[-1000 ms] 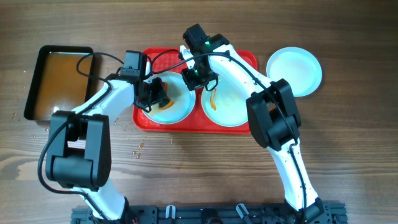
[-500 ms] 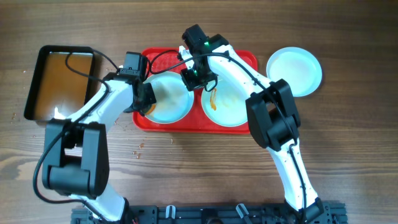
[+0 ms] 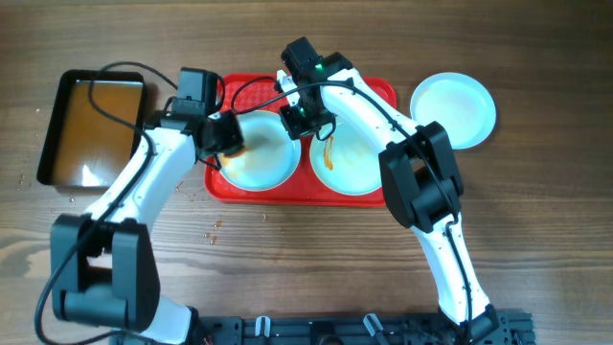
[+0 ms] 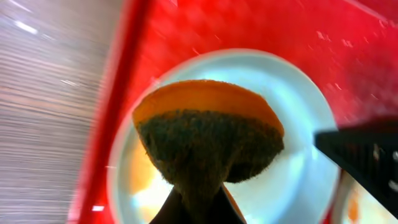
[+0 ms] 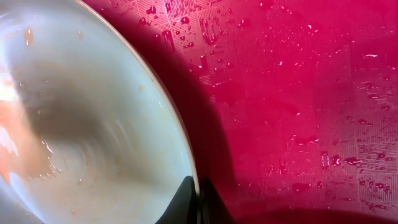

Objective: Clean dirty plates on tray and stack at the side
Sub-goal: 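Keep scrubbing the plate with the sponge while right gripper holds it, then lift and tilt the scrubbed plate with the right gripper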

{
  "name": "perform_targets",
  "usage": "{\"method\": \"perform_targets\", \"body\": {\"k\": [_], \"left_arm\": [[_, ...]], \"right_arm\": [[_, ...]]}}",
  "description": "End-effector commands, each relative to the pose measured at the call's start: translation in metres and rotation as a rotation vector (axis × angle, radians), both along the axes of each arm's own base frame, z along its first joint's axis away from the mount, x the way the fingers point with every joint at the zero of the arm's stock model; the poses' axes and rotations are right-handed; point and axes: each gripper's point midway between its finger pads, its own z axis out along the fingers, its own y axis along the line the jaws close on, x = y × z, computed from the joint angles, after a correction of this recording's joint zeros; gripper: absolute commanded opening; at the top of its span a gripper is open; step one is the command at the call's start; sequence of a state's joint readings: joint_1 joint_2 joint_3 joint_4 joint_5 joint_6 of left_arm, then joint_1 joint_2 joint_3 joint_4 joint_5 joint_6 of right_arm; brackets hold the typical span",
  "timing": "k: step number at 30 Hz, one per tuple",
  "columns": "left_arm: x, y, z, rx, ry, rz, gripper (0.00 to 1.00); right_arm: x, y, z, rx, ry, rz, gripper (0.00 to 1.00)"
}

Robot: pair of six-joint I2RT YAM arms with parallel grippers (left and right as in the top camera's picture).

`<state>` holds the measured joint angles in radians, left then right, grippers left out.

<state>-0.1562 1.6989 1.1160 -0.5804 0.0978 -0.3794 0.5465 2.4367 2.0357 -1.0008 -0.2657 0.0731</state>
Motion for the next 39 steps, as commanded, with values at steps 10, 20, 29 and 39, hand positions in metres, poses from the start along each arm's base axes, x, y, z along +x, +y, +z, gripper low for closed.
{"method": "perform_targets", "body": {"k": [10,20,29,39], "left_arm": [[-0.023,-0.013,-0.069,-0.056,0.238,-0.006,0.04],[-0.03,0.076,-0.062,0.45,0.237,0.119,0.04],[-0.006,0.068,0.013,0.381,0.057,0.154,0.04],[-0.023,0.052,0.1,-0.038,-0.098,0.222,0.04]], "right_arm": [[-0.001,-0.01,-0.018,-0.044,0.016,-0.001,0.04],[0.0,-0.009,-0.017,-0.042,0.013,0.0,0.04],[0.001,-0.009,-0.017,-0.043,0.012,-0.019,0.05],[0.016,-0.016,0.034,-0.073,-0.123,-0.035,0.04]]}}
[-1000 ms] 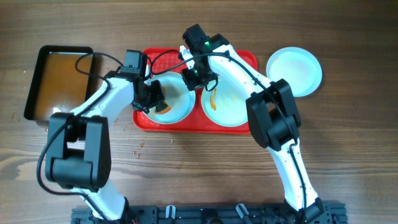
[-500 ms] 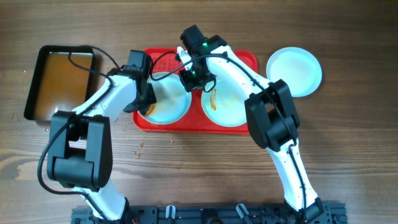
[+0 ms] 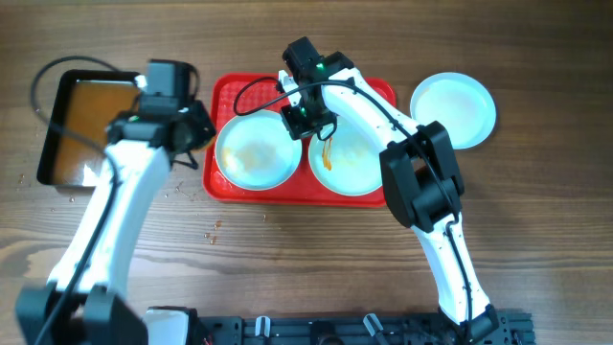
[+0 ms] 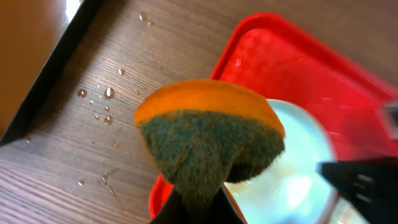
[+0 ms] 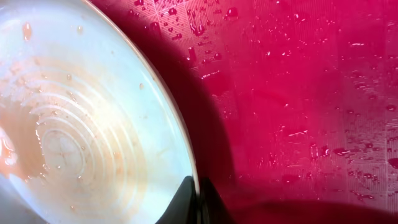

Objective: Clean dirty plates on tray and stack at the side
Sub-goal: 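Lift and tilt the scrubbed plate with the right gripper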

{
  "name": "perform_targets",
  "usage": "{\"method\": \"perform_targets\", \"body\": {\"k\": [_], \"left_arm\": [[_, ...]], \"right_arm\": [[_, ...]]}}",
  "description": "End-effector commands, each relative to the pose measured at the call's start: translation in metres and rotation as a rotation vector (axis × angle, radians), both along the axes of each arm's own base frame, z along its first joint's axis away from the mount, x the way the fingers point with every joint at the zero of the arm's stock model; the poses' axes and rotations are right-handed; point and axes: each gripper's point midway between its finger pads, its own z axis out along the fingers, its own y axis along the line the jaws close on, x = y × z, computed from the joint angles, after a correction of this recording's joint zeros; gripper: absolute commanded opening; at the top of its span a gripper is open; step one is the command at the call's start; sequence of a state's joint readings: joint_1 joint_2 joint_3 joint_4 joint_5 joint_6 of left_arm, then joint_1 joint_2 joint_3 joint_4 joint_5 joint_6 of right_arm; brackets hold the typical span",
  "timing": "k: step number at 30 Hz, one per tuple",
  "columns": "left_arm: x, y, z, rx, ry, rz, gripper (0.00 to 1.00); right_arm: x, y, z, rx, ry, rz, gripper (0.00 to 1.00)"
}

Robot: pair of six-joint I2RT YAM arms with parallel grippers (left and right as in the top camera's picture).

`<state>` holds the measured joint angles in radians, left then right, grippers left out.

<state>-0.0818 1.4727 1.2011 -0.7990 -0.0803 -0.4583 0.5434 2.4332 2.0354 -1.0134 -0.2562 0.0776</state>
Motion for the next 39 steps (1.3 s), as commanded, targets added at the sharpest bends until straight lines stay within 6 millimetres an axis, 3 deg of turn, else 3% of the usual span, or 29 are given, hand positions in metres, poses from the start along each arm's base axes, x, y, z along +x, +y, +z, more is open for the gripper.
{"method": "perform_targets", "body": {"k": [1,6,12,16,19,25,32,39], "left_arm": [[-0.009,-0.009,0.011,-0.169,0.01,-0.009,0.04],[-0.023,-0.009,-0.008,-0.175,0.088,0.0,0.04],[-0.025,-0.019,-0.009,-0.227,0.099,-0.027,0.04],[-0.026,-0.022,-0.01,-0.227,0.1,-0.036,0.04],[-0.027,-0.027,-0.01,-0.225,0.102,-0.05,0.04],[-0.027,-0.027,-0.01,-0.226,0.102,-0.051,0.04],[-0.026,-0.026,-0.01,-0.222,0.101,-0.05,0.04],[-0.025,-0.027,-0.009,-0.223,0.097,-0.05,0.04]], "right_arm": [[0.023,-0.017,0.044,-0.098,-0.184,-0.034,0.04],[0.041,-0.04,0.119,-0.349,-0.51,-0.081,0.04],[0.035,-0.031,0.175,-0.54,-0.747,0.062,0.04],[0.034,-0.037,0.221,-0.844,-0.96,0.096,0.04],[0.029,-0.025,0.247,-0.969,-1.06,0.139,0.04],[0.034,-0.011,0.257,-0.958,-1.11,0.169,0.04],[0.034,-0.006,0.252,-0.914,-1.105,0.172,0.04],[0.027,0.006,0.227,-0.769,-1.03,0.202,0.04]]}}
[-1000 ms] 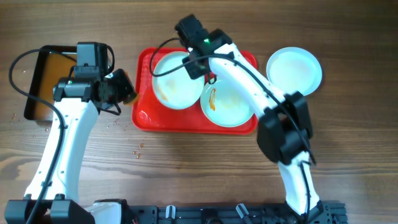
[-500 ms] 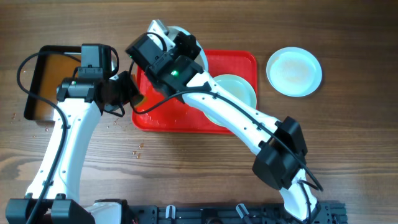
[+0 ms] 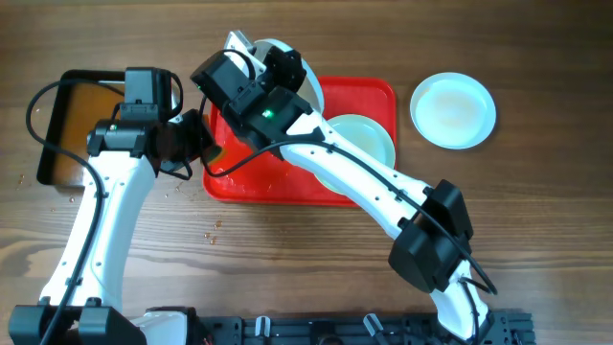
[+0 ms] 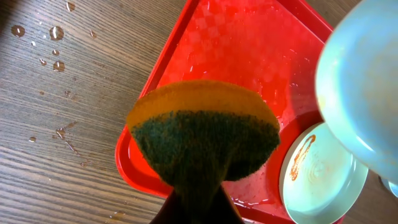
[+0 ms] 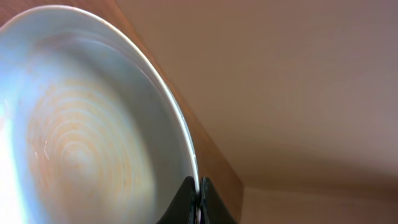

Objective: Clean dirty plates on tray and stack at the side
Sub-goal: 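Lift and tilt the scrubbed plate with the right gripper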

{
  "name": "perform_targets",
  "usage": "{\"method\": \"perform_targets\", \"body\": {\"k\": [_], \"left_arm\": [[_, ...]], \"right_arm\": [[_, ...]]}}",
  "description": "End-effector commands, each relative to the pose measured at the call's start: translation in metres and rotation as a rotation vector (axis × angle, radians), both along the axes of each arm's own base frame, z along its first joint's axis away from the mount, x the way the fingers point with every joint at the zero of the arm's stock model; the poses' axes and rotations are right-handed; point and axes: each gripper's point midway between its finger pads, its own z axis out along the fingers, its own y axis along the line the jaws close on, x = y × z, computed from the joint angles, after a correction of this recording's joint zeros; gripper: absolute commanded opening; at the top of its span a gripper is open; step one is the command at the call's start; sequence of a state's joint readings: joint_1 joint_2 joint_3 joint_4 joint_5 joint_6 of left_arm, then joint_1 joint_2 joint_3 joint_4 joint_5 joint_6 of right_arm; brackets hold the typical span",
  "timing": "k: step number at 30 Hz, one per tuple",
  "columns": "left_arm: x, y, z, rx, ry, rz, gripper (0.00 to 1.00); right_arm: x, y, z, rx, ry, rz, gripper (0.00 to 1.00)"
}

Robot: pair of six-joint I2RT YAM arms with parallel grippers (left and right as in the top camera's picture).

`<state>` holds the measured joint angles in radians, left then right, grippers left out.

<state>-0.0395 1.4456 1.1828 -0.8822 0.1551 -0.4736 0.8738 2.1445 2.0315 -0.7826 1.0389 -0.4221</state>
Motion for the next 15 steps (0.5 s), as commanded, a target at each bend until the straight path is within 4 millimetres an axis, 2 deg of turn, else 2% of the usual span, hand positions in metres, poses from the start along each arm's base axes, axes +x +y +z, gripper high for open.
{"method": "perform_targets", "body": {"k": [1,5,7,10,12,15], "left_arm": [[0.0,-0.003,-0.004,-0.01,0.01,-0.001,0.04],[0.0,-0.003,-0.004,-0.01,0.01,-0.002,0.04],[0.0,-0.003,-0.004,-0.01,0.011,-0.001,0.04],[0.0,-0.003,-0.004,-0.01,0.01,-0.001,0.04],[0.0,-0.003,-0.004,-0.01,0.007,-0.002,0.04],[0.001,-0.003,-0.003,-0.01,0.003,-0.001,0.04]], "right_arm": [[-0.006,0.009,-0.012,0.131,0.077,0.035,0.04],[-0.005,0.012,-0.041,0.452,0.2,-0.034,0.04],[-0.002,0.007,-0.055,0.578,0.288,-0.073,0.04],[0.007,-0.027,-0.076,0.78,0.423,-0.231,0.04],[0.012,-0.052,-0.087,0.93,0.579,-0.287,0.04],[0.02,-0.089,-0.089,1.123,0.732,-0.327,0.04]]}}
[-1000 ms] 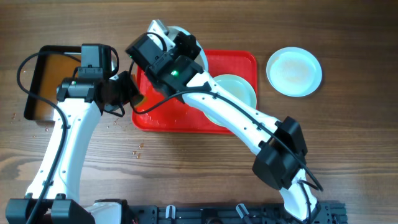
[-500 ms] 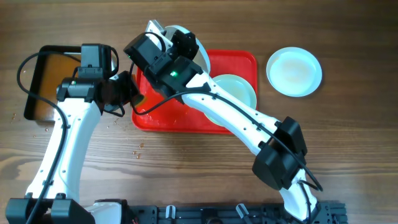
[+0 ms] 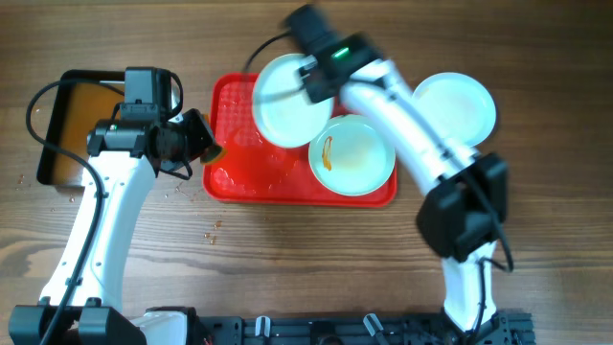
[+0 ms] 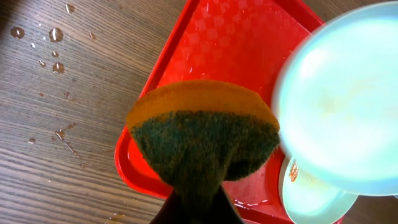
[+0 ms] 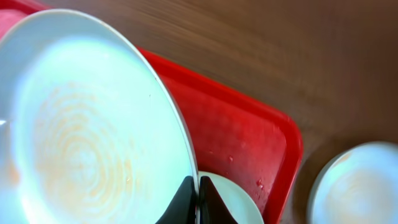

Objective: Clean dirty plates on tray and stack at the side
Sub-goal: 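Lift and tilt the scrubbed plate with the right gripper, then carry the plate right and stack it on the cleaned plate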

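Note:
My right gripper (image 5: 198,186) is shut on the rim of a white plate (image 3: 287,99) with faint orange smears, held in the air above the red tray (image 3: 233,171). A second plate (image 3: 352,155) with an orange streak lies on the tray's right half. One more white plate (image 3: 458,107) rests on the table right of the tray. My left gripper (image 4: 198,205) is shut on an orange sponge with a green scouring face (image 4: 202,134), held over the tray's left edge (image 4: 134,155).
A black tray (image 3: 75,125) holding brown liquid sits at the far left. Water drops (image 4: 56,32) and crumbs (image 3: 213,228) dot the wooden table around the red tray.
My right gripper has carried the held plate to the right, from above the tray's left back corner to above its middle. The left gripper with the sponge has stayed put.
The sponge in my left gripper was on the left plate while my right gripper pinched that plate's rim. Then the sponge was off the plate, left of the tray. Then the plate was lifted clear of the tray, and now hangs over the tray's middle.

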{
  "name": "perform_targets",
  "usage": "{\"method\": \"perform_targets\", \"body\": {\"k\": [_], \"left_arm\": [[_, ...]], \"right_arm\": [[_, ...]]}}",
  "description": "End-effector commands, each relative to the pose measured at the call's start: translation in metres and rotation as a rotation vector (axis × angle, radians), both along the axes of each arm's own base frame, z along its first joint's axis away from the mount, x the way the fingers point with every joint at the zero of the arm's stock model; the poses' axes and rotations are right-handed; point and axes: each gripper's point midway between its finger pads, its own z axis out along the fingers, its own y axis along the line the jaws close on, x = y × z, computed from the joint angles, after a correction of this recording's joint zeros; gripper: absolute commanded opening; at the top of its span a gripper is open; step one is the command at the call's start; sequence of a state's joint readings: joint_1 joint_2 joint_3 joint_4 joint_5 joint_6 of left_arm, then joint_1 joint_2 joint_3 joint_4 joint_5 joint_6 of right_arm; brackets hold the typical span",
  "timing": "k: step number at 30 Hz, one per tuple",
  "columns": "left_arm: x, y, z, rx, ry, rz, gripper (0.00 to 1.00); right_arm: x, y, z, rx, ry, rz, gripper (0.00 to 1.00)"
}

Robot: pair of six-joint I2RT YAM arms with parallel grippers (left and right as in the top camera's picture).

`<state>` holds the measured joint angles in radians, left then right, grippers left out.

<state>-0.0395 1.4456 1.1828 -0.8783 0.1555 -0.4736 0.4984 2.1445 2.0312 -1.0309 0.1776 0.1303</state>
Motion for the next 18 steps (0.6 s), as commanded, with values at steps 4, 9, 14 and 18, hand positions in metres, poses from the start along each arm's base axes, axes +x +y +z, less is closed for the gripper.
{"method": "perform_targets", "body": {"k": [4,9,14,18], "left_arm": [[0.001,-0.003,-0.004,-0.01,0.006,-0.001,0.04],[0.001,-0.003,-0.004,-0.01,0.003,-0.001,0.04],[0.002,-0.003,-0.003,-0.01,-0.001,-0.001,0.04],[0.002,-0.003,-0.003,-0.01,-0.001,-0.001,0.04]], "right_arm": [[-0.001,-0.07,0.01,0.51,0.283,-0.129,0.04],[-0.012,-0.163,-0.001,0.507,0.364,-0.327,0.05],[-0.025,-0.269,-0.026,0.33,0.356,-0.631,0.04],[-0.035,-0.323,-0.038,0.222,0.331,-0.852,0.04]]}}
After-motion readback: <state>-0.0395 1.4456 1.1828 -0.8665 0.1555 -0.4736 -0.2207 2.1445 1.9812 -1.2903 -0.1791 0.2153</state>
